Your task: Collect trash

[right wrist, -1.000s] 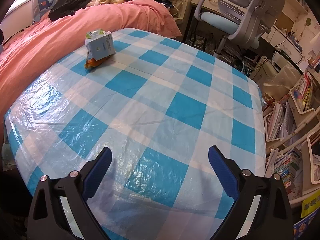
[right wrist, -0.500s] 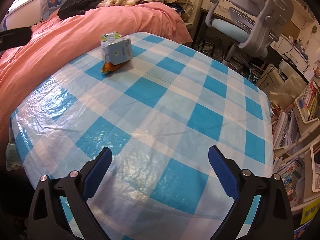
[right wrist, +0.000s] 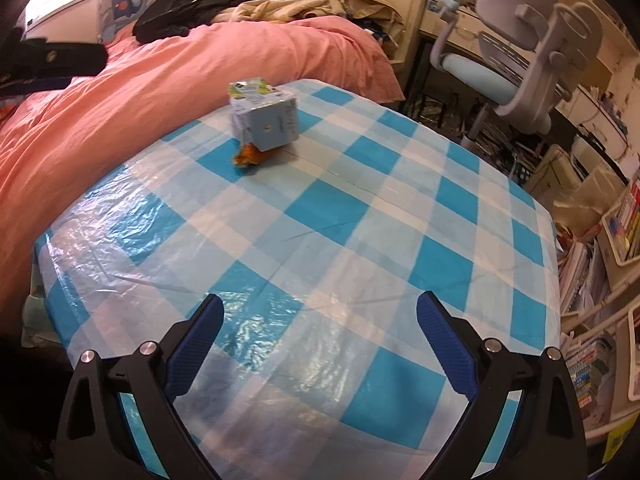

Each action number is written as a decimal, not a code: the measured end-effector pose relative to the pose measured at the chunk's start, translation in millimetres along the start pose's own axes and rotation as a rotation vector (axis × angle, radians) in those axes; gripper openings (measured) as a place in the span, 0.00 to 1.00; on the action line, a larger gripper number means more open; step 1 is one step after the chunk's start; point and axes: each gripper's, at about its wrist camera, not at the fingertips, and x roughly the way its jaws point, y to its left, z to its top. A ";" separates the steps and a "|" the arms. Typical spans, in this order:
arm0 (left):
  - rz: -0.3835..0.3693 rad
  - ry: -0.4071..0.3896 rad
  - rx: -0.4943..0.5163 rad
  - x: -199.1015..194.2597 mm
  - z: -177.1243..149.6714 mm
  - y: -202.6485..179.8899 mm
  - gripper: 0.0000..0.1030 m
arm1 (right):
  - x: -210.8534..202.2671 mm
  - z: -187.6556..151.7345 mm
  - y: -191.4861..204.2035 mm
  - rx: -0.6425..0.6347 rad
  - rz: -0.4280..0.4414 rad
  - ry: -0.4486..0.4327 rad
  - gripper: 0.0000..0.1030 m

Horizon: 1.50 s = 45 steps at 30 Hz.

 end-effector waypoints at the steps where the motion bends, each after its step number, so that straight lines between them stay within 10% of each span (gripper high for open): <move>1: -0.001 -0.001 0.004 0.1 0.0 0.0 0.93 | 0.8 -0.7 0.6 -0.004 0.000 0.005 0.90; 45: 0.017 0.018 0.096 6.4 -5.3 -24.7 0.93 | 20.6 -15.7 -28.8 0.006 0.014 0.088 0.90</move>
